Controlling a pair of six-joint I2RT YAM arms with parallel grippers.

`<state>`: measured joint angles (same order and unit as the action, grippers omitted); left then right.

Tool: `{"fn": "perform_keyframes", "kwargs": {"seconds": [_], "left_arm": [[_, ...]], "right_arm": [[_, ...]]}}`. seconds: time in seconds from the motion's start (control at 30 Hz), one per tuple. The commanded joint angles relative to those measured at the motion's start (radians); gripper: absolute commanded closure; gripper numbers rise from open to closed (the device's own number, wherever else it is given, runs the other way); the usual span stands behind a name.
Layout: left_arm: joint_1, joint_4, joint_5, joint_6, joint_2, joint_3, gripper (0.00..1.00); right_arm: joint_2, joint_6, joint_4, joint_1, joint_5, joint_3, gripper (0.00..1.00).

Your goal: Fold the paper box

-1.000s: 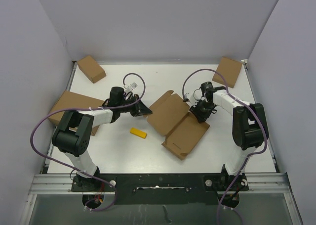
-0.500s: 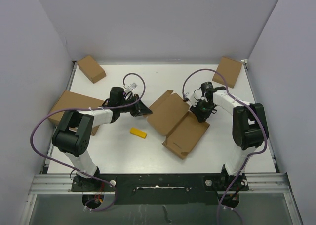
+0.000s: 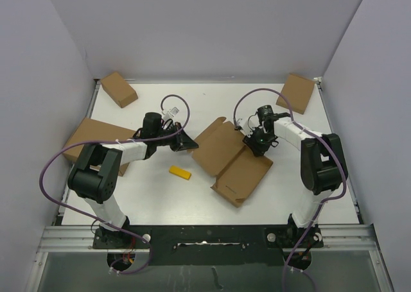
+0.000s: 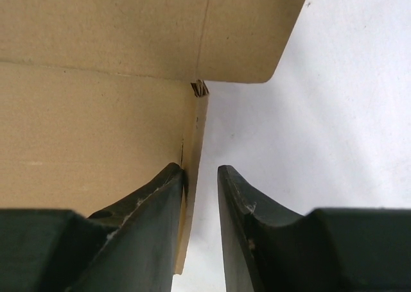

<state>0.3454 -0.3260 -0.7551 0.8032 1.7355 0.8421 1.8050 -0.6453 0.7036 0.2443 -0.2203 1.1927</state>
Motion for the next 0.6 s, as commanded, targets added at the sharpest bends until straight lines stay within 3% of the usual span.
{"fn": "perform_keyframes", "kwargs": {"seconds": [0.0, 0.1, 0.23, 0.43, 0.47, 0.57], "left_arm": [[0.007, -0.036, -0.034, -0.016, 0.007, 0.044, 1.00], [0.007, -0.036, -0.035, -0.015, 0.005, 0.044, 1.00], [0.007, -0.036, -0.036, -0.018, 0.004, 0.046, 1.00], [0.007, -0.030, -0.038, -0.026, -0.001, 0.049, 1.00], [0.007, -0.029, -0.039, -0.029, -0.002, 0.051, 1.00], [0.006, -0.014, -0.043, -0.052, -0.005, 0.064, 1.00]], "right_arm": [[0.007, 0.014, -0.045, 0.014, 0.020, 0.001, 0.71], [0.016, 0.015, -0.049, 0.016, 0.042, 0.001, 0.77], [0.016, 0.021, -0.058, 0.016, 0.074, -0.004, 0.99], [0.005, 0.028, -0.058, 0.016, 0.079, -0.007, 1.00], [0.005, 0.028, -0.051, 0.014, 0.068, -0.004, 0.99], [-0.022, 0.031, -0.034, 0.010, 0.018, 0.001, 0.71]]}}
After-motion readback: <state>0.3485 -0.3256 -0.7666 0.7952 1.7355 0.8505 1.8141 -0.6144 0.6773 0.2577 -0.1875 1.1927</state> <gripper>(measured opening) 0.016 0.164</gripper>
